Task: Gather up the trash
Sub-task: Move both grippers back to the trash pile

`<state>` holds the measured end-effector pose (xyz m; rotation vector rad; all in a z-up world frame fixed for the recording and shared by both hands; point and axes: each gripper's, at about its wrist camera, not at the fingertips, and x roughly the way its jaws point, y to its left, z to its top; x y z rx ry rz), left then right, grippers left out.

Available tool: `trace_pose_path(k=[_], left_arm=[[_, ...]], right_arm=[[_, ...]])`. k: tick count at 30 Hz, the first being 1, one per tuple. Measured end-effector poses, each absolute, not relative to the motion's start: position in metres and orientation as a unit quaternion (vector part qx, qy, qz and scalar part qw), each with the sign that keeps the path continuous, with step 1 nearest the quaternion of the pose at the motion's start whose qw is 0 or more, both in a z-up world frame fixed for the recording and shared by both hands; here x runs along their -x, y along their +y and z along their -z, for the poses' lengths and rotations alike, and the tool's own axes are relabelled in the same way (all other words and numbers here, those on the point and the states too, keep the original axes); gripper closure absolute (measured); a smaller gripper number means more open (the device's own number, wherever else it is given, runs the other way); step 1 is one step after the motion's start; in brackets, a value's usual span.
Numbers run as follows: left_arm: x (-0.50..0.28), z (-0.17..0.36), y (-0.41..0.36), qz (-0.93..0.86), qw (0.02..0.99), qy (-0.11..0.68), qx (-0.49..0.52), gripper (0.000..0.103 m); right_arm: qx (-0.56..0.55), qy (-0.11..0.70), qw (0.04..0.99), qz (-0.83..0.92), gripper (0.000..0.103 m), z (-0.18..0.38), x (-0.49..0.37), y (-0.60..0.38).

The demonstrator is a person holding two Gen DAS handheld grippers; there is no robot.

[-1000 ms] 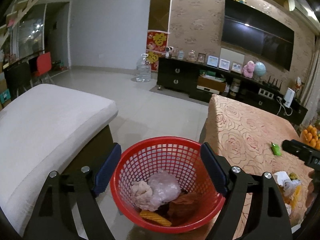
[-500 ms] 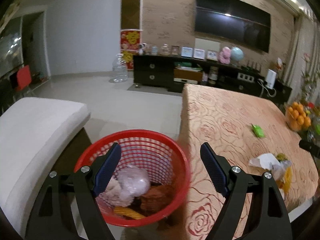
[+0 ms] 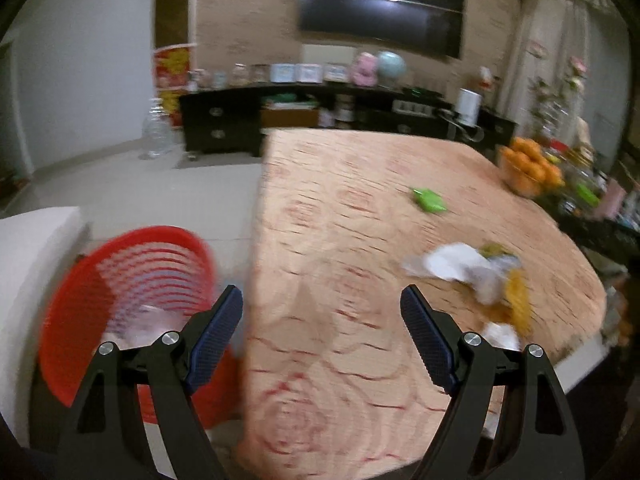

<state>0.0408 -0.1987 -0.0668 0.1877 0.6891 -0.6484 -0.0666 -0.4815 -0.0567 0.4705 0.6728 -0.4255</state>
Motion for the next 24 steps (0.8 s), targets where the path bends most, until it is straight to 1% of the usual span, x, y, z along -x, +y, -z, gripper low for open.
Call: trace_pose_path(k=[4,7,11,20,21,23,24], left_arm=[[-0.020,0.089,-0.234,0.361,0.858,0.349,-0.107,0.025],[-0.005,0.099,-0.257,0.387,0.845,0.344,-0.134,0.025],[0.008,0.107,-0.278,0.423,0.826,0.348,-0.133,0.025],[0.027,0.137,-0.329,0.454,0.795,0.363,-0.172,0.025],[0.028,0.141,-0.332,0.456,0.793,0.366,-0.172,0.026],[0.028,0.147,-0.339,0.459,0.787,0.372,-0.174,0.033],[0.028,0.149,-0.342,0.461,0.785,0.375,-0.176,0.040]], right_arm=[[-0.234,0.326,0.893,0.204,0.022,0.059,0.069,-0.485],[-0.237,0.324,0.893,0.202,0.022,0.059,0.070,-0.486],[-0.243,0.325,0.892,0.200,0.022,0.060,0.072,-0.488],[-0.257,0.324,0.889,0.197,0.022,0.063,0.077,-0.493],[-0.258,0.324,0.889,0.197,0.022,0.063,0.078,-0.494],[-0.260,0.326,0.888,0.196,0.022,0.065,0.078,-0.494],[-0.260,0.327,0.887,0.196,0.022,0.065,0.077,-0.494]])
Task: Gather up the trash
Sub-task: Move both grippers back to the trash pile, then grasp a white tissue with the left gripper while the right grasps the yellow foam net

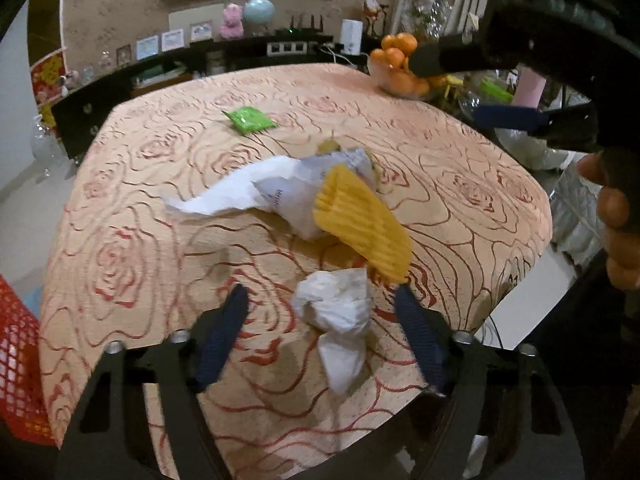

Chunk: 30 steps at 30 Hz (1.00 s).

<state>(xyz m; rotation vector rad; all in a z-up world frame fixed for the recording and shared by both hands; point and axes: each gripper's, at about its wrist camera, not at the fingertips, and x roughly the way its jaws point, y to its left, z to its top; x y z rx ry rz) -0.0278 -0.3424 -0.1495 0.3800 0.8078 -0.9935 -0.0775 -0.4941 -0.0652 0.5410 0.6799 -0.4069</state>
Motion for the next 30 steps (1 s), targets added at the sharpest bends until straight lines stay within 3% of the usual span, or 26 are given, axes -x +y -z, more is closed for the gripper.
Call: trace_pose_path(k=[3,7,18,27,30], left_arm=[[0.024,0.155,-0.347,0.461,0.782,0.384,-0.172,0.059],[0.016,0.154,-0.341,0.461,0.783,0.390,-0.152,0.065],[-0.017,0.119,-0.289,0.411,0.827,0.370,-0.103,0.065],[-0.034,0.090,-0.255,0.381,0.854,0.349,-0.070,0.065],[-0.031,0.087,-0.252,0.380,0.856,0.343,-0.072,0.065]], right_arm=[[-0.259,0.332,0.886,0.194,0.022,0.067,0.076,-0.494],[-0.252,0.340,0.886,0.191,0.022,0.072,0.072,-0.491],[-0.199,0.365,0.899,0.137,0.022,0.085,0.059,-0.460],[-0.125,0.435,0.884,0.117,0.022,0.118,0.041,-0.437],[-0.126,0.451,0.875,0.124,0.036,0.127,0.039,-0.440]])
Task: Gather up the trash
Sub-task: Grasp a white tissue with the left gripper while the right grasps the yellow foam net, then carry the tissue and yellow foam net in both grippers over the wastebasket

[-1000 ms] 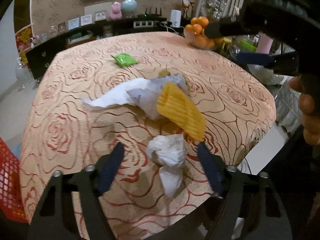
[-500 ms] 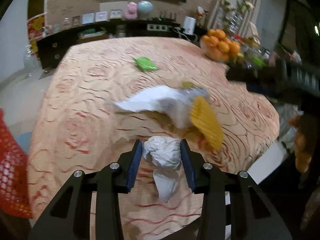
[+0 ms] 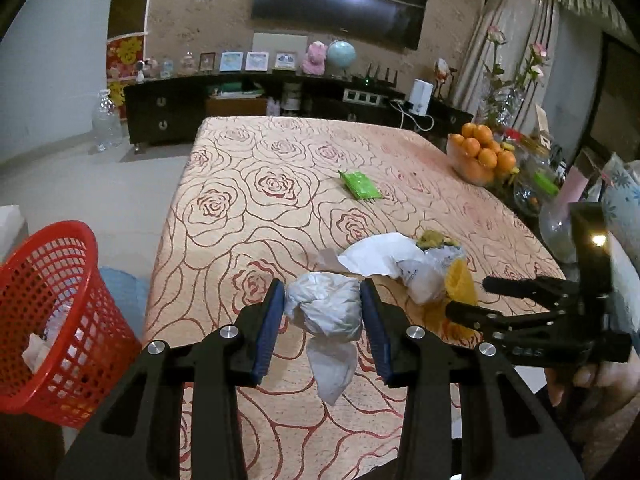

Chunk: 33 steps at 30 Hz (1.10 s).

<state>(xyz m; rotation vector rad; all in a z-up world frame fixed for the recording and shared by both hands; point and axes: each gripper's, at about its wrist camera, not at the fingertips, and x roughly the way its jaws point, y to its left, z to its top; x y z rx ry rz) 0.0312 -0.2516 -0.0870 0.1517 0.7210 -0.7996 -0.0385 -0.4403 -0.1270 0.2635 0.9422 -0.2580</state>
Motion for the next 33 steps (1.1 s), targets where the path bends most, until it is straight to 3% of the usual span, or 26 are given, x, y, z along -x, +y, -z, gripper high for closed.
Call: trace_pose_path(k=[4,10,33], left_arm=[[-0.027,0.084,-0.250,0.380,0.859,0.334,-0.079,0.065],[-0.026,0.081,-0.248,0.374,0.864,0.329,-0.079,0.065],[-0.039,0.046,-0.210,0.330,0.897,0.286,-0.065,0.065]], right_arm=[[-0.113,0.461,0.872,0.123,0.056,0.132,0.035,-0.436],[-0.112,0.454,0.879,0.094,0.067,0.127,0.032,-0.427],[-0.111,0.389,0.914,0.041,0.072,0.081,0.016,-0.385]])
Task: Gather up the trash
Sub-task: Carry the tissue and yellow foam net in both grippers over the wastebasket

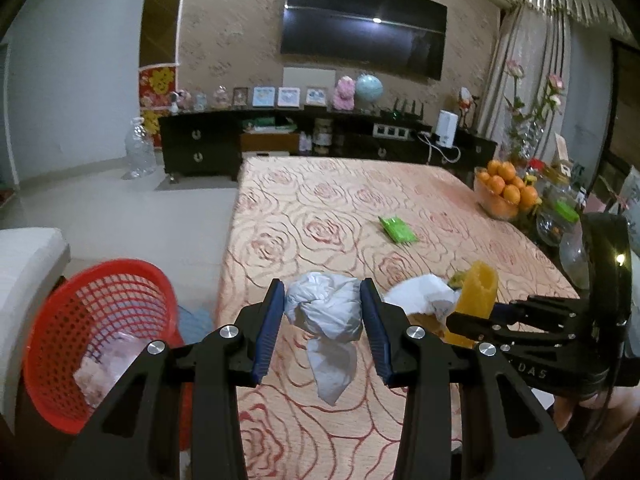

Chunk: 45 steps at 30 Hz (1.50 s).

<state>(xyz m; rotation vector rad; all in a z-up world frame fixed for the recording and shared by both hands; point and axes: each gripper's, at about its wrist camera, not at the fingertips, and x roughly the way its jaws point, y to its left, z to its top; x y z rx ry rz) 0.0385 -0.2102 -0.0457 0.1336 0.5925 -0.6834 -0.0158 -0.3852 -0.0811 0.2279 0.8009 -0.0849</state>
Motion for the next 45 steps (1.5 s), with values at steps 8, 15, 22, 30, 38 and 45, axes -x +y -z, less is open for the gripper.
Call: trace_pose_path(k=[8,15,22,30,38,45], left_arm=[[-0.051,0.010,-0.180,0.296,0.917,0.256,-0.078,0.065],[-0.075,-0.001,-0.142,0.239,0.936,0.241,-0.089,0.065],[-0.099,0.005,-0.102,0.187,0.946,0.259,-0.045,0.065],[-0.115,0.008,-0.070,0.143,0.949,0.281,-0.019,0.065],[-0.121,0.013,-0.049,0.109,0.951,0.290,-0.012,0.065],[-0.131,0.024,-0.046,0.090,0.944,0.317,-0.027,0.065]], right_arm=[[-0.105,0.380,0.918,0.036,0.072,0.073,0.003,-0.374],[-0.097,0.373,0.922,0.033,0.072,0.065,-0.010,-0.363],[-0.080,0.364,0.928,0.022,0.072,0.048,-0.030,-0.345],[-0.057,0.352,0.932,-0.060,0.072,0.010,-0.071,-0.292],[-0.046,0.352,0.921,-0.158,0.072,0.001,-0.112,-0.243],[-0.054,0.388,0.900,-0.192,0.072,0.024,-0.140,-0.221]])
